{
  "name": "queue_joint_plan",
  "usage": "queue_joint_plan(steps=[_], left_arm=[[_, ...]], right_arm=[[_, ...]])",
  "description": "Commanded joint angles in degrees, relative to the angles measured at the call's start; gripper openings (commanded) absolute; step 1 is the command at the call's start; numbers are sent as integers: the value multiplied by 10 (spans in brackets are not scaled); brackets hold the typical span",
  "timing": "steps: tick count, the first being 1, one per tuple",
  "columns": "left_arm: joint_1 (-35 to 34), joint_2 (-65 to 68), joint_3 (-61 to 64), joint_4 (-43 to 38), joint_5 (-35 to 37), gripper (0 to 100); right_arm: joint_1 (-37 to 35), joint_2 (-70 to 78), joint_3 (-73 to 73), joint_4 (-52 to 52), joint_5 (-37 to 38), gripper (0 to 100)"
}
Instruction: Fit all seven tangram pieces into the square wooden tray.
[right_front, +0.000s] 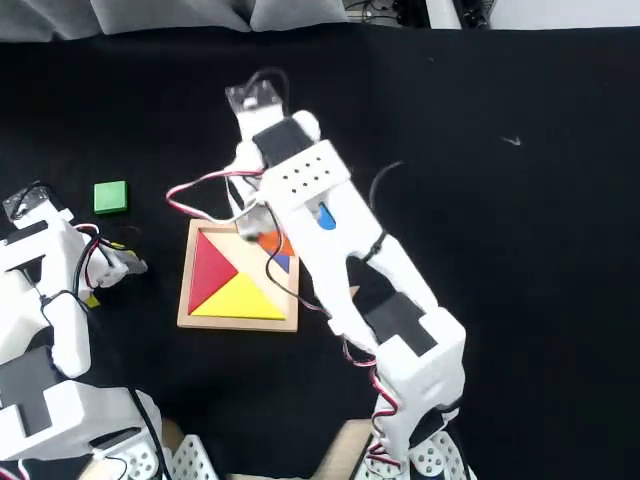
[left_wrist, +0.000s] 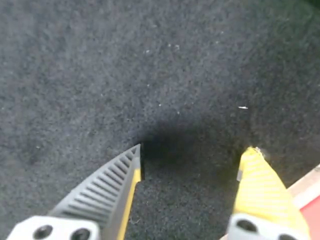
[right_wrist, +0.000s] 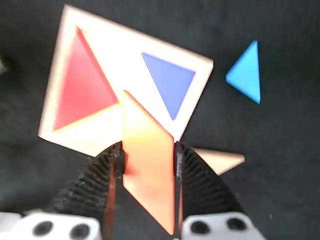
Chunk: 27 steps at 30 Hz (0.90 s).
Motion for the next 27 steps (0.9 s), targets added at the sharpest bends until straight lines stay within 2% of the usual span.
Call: queue_joint_plan(steps=[1,9,13,18,24,27], left_arm=[[9,-3,-7,-7,2,310],[10,-3,-4,-19,2,310],[10,-3,-4,-22,3,310],[10,-3,-4,-22,3,310],[10,-3,-4,-22,3,310],[10,-3,-4,-22,3,310]], right_arm=[[-1,-42,62,-44,10,25],[-3,-44,239,-193,9,25],[-3,-44,276,-244,3,11],[-3,-44,276,-246,-39,11],[-28,-40,276,-244,-33,16],[-34,-40,274,-242,-33,84]])
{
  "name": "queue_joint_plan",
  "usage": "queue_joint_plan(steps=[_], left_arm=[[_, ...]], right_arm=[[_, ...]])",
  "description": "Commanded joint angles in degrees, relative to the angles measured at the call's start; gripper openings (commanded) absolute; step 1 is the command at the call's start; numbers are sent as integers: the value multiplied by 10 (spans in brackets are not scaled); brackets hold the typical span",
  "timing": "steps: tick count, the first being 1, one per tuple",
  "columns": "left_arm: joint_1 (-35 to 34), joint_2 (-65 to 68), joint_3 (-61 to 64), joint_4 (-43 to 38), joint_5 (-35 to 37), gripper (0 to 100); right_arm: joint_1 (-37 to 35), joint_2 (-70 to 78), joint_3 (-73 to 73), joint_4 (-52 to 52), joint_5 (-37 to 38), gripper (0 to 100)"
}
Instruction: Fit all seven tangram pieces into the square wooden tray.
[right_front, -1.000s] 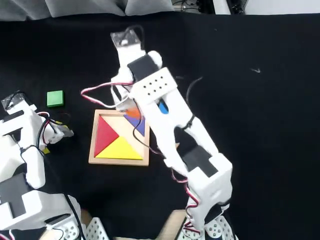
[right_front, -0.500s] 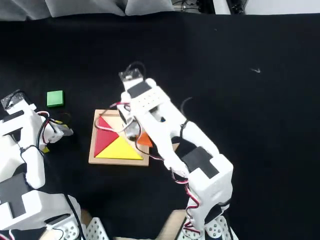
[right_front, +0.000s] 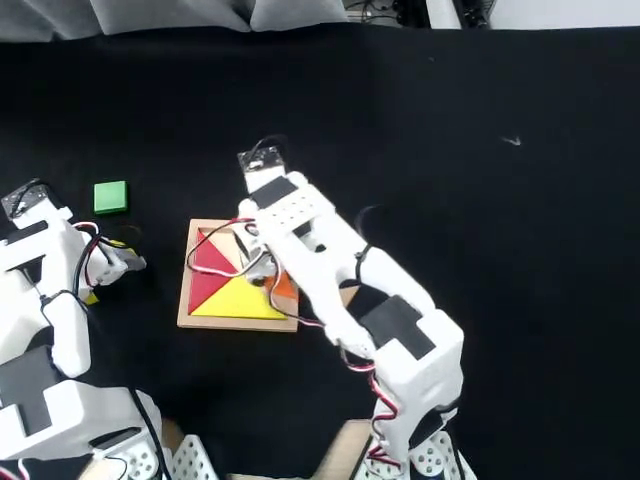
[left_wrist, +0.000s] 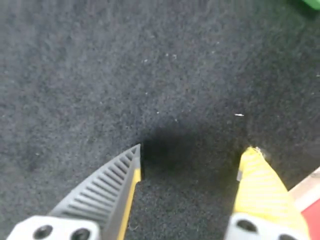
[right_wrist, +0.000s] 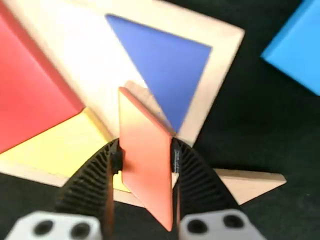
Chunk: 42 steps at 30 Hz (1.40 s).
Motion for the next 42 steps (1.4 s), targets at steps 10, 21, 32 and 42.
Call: queue_joint_plan(steps=[10,21,32,42], left_arm=[[10,-3,-4,-6,4,310],[10,-3,-4,-6,5,310],[10,-3,-4,-6,5,310],[10,-3,-2,-3,5,310]], right_arm=[[-14,-41,-5,5,22,190],[61,-79,-258,169,135,11],[150,-265,-452,270,235,11],[137,-517,-183,269,218,11]])
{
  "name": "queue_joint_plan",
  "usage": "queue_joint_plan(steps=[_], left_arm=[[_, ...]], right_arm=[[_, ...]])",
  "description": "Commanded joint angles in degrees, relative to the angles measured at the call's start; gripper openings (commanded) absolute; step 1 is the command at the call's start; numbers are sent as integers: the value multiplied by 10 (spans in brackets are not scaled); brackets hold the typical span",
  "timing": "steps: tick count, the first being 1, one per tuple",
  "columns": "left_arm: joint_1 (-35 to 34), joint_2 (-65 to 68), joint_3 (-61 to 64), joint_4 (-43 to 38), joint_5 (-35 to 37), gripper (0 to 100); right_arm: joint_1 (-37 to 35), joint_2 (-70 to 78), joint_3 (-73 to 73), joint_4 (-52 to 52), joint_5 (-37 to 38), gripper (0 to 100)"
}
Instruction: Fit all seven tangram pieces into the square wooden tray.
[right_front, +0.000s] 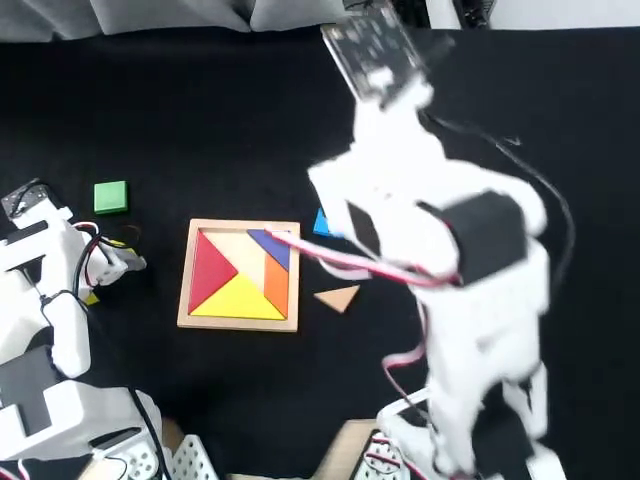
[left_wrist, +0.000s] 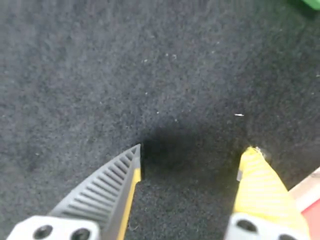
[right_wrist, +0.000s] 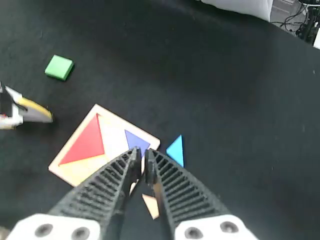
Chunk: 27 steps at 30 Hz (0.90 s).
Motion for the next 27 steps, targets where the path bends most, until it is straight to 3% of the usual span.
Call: queue_joint_plan(steps=[1,6,13,20,27], left_arm=[[9,-3,-2,-3,5,310],[9,-3,-2,-4,5,310],[9,-3,-2,-5,5,310],[9,-3,-2,-6,6,310],[9,-3,-2,-6,6,310]], right_arm=[[26,-92,109,18,-12,11],[73,-140,309,-69,-10,11],[27,-80,506,-330,-13,11],[-88,57,513,-450,-59,11],[-122,238,393,-460,-66,11]])
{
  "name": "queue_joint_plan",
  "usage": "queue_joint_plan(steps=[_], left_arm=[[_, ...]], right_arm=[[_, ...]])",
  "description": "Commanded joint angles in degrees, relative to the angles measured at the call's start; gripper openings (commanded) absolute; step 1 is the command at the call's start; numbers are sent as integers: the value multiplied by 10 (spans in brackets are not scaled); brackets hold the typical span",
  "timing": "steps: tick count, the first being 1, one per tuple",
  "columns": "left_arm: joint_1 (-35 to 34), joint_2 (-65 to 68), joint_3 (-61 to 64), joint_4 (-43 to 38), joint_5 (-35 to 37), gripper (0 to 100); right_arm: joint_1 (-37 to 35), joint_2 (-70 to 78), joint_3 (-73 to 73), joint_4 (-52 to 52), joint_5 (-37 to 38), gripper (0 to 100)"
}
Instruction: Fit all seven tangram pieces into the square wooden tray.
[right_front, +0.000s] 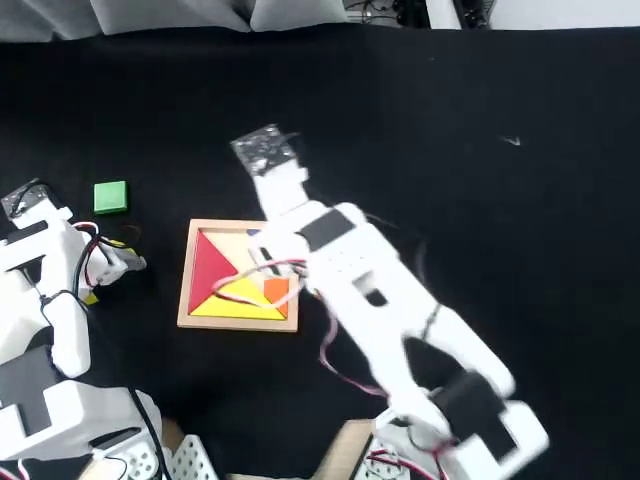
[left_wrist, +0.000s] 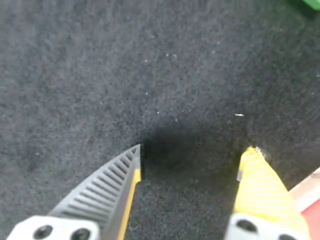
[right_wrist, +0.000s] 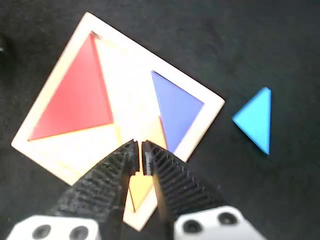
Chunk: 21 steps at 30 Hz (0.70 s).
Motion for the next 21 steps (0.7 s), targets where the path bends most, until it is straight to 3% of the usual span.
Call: queue_joint_plan(steps=[1,9,21], left_arm=[[9,-3,-2,-6,6,310],[9,-3,-2,-5,6,310],[10,-3,-2,-5,6,310]], right_arm=[[-12,81,-88,-11,-10,11],[-13,204,-161,18,-38,11],[-11,218,-157,45,-35,11]])
